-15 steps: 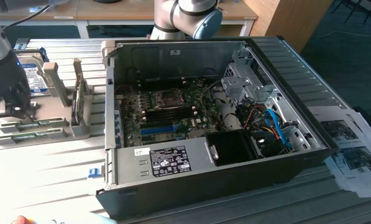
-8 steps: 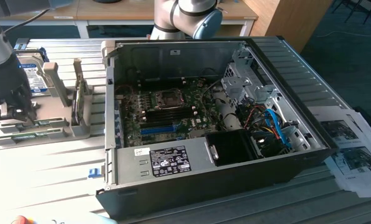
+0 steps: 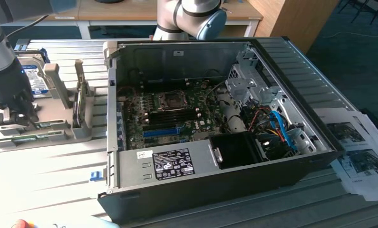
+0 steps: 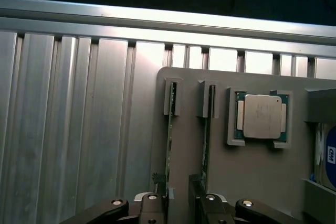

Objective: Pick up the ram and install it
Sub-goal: 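Pick up the ram and move it above insertion slot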

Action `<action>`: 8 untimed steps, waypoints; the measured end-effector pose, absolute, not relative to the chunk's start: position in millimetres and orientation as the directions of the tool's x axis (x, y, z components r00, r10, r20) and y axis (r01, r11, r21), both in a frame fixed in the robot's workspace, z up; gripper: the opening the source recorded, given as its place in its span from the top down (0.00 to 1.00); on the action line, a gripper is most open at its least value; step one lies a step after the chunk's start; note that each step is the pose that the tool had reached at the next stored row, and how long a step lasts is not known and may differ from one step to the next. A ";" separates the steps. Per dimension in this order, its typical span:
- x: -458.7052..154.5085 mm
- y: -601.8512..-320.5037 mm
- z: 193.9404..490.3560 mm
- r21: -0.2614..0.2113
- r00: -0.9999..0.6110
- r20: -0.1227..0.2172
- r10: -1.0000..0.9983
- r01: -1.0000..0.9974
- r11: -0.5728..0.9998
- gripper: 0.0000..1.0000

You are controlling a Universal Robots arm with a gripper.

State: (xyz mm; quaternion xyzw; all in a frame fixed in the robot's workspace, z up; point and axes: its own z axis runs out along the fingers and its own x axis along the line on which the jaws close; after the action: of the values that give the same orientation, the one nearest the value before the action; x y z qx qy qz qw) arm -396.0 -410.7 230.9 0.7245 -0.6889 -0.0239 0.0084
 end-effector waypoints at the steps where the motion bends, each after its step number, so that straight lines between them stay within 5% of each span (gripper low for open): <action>1: -396.1 -410.8 230.8 0.045 0.050 -0.023 -0.998 -0.998 -0.051 0.69; 8: -395.9 -411.8 230.6 0.045 0.050 -0.023 -0.998 -0.998 -0.051 0.69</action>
State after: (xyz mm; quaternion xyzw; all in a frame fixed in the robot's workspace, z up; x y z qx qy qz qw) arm -395.9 -411.8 230.6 0.7245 -0.6888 -0.0239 0.0083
